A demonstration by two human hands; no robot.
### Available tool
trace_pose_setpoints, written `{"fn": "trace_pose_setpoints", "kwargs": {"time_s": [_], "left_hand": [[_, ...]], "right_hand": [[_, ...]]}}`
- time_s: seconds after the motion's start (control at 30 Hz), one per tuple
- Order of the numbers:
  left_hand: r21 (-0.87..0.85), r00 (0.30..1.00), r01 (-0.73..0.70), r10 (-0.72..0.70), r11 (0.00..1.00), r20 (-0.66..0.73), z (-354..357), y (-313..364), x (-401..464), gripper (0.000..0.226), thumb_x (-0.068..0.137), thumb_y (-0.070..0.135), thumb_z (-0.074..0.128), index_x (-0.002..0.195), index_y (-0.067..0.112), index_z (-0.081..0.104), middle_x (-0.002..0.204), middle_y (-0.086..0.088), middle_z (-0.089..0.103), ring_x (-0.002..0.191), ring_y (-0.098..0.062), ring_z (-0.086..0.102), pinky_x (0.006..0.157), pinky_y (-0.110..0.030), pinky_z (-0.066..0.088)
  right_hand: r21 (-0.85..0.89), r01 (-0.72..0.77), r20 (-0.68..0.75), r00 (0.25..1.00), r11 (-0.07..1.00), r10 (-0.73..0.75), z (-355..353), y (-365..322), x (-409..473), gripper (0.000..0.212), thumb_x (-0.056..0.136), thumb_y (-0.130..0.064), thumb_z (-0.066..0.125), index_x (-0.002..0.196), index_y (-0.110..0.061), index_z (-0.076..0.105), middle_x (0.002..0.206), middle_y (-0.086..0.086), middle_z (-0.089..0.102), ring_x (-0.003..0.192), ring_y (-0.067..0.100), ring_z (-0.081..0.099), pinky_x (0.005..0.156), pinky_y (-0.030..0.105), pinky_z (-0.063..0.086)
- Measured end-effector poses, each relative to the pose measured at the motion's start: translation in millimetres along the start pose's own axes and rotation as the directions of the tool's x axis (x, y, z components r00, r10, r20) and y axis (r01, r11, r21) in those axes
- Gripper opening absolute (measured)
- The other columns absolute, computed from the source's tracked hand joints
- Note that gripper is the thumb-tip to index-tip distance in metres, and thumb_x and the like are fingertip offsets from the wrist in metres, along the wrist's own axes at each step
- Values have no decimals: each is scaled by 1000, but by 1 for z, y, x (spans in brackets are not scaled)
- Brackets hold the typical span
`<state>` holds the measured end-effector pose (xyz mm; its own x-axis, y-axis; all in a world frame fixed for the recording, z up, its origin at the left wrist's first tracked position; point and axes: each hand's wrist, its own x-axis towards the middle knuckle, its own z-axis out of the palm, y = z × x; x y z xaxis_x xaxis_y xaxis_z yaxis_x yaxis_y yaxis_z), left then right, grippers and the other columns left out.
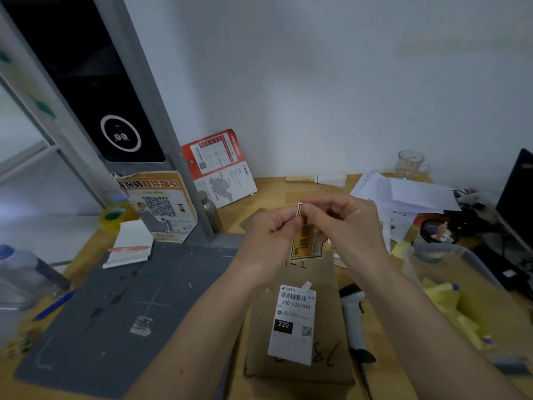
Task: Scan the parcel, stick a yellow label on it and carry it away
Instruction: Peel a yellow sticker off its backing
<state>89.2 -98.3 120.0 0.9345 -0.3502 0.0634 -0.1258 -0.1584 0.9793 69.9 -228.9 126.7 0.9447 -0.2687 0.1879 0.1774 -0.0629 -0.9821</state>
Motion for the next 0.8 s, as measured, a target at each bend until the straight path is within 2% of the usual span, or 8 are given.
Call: {"fn": "trace_pose_setpoints", "kwargs": {"time_s": [0.1, 0.17, 0.23, 0.27, 0.4, 0.5, 0.63, 0.8], "left_hand": [[-50, 998, -24, 21, 998, -60, -8, 7, -3, 24, 94, 21, 53, 93, 16, 76, 95, -20, 73, 96, -42, 66, 92, -58, 50], [-96, 986, -36, 20, 995, -164, -13, 11, -6, 16, 90, 16, 62, 90, 20, 78, 89, -7, 78, 90, -26, 72, 86, -41, 57], [-124, 968, -59, 26, 990, -251, -19, 13, -7, 10, 83, 12, 70, 87, 17, 77, 82, 0, 78, 78, -11, 73, 70, -20, 56], [-129, 962, -79, 42, 989, -270, -21, 13, -8, 8, 81, 10, 72, 84, 15, 77, 79, 1, 78, 72, -8, 72, 65, -16, 55], [9, 950, -158, 154, 987, -273, -23, 17, -10, 7, 77, 9, 75, 78, 16, 75, 75, -1, 76, 72, -12, 72, 68, -19, 58], [14, 941, -162, 159, 987, -298, -22, 18, -12, 7, 75, 8, 77, 77, 14, 74, 74, -3, 75, 70, -14, 70, 67, -20, 58], [-77, 935, -114, 80, 991, -346, -29, 15, -15, 15, 73, 3, 78, 72, 17, 72, 73, -5, 75, 71, -21, 72, 66, -27, 60], [-65, 929, -123, 92, 990, -358, -29, 17, -18, 16, 76, 2, 76, 85, 14, 72, 76, -7, 75, 73, -16, 72, 71, -25, 60]], "right_hand": [[27, 12, 19, 1000, 1000, -12, 7, -10, -3, 14, 80, -8, 70, 76, -20, 73, 60, 0, 64, 50, 5, 53, 47, 16, 46], [23, 35, 17, 999, 999, -35, 11, -16, -4, 16, 80, -8, 70, 74, -22, 73, 59, 2, 64, 51, 8, 52, 48, 18, 44], [-15, 63, 8, 998, 998, -63, 15, -18, -5, 17, 79, -10, 71, 70, -24, 74, 63, 18, 62, 58, 17, 51, 55, 24, 44], [-43, 74, 13, 997, 996, -73, 16, -20, -6, 17, 78, -11, 72, 69, -25, 74, 68, 28, 60, 61, 21, 49, 59, 30, 44], [-97, 67, 28, 998, 993, -64, 18, -24, -6, 8, 72, -20, 79, 68, -17, 72, 72, 30, 58, 62, 22, 48, 59, 33, 42], [-67, 32, 47, 998, 997, -29, 19, -26, -6, 9, 72, -19, 78, 70, -12, 72, 69, 11, 70, 62, 12, 59, 60, 22, 49], [-39, 19, 133, 991, 999, -13, 21, -29, -10, 16, 83, -6, 66, 72, -16, 73, 48, -13, 62, 44, -3, 52, 48, 8, 39], [-9, 6, 143, 990, 1000, -5, 25, -31, -15, 18, 83, -8, 66, 70, -19, 71, 44, -17, 58, 42, -3, 47, 47, 8, 37]]}}
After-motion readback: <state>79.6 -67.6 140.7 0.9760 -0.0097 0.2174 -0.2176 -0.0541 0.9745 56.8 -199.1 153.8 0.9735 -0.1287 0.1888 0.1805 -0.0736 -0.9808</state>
